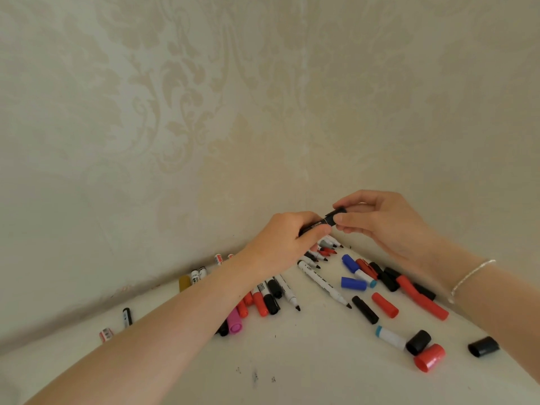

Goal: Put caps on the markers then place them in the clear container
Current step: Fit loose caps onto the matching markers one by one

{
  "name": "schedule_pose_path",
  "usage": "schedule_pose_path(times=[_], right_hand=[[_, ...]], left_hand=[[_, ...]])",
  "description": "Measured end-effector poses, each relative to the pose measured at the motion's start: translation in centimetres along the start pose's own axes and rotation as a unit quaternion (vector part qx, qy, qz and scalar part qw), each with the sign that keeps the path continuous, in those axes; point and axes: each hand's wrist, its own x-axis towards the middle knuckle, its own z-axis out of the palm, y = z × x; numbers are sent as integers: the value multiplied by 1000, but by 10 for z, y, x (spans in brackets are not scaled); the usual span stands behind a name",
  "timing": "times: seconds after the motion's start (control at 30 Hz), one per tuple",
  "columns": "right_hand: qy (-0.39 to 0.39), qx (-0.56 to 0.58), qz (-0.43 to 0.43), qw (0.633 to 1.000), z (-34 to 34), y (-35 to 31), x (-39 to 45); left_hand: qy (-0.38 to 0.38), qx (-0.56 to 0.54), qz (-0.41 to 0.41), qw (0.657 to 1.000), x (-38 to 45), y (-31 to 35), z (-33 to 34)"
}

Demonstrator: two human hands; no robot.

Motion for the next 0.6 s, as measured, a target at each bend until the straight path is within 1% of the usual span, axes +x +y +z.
schedule_pose_path(times=[0.07, 0.13, 0.23, 0.27, 0.37, 0.47, 0.53, 0.6], right_hand=[[-5, -2, -1, 1000, 1, -3, 1], [-10, -13, 4, 1000, 3, -4, 2], [-26, -117, 22, 993, 8, 1, 2], [-25, -158, 26, 987, 10, 4, 3], [-17, -249, 46, 967, 3, 17, 5], [-14, -343, 81, 936, -13, 33, 5], [-4, -370, 109, 923, -22, 41, 4], [-4, -380, 125, 917, -25, 47, 2]], left_hand=[[12, -5, 6, 1000, 0, -2, 1], [14, 14, 18, 1000, -1, -6, -1], [-38, 111, 22, 993, -2, -16, -6], [-56, 124, 13, 991, -3, -20, -8], [-99, 102, -55, 988, -5, -37, -20], [-144, 132, -115, 974, -16, -58, -32], [-150, 146, -136, 968, -25, -69, -36], [-150, 116, -169, 967, -33, -78, -35]])
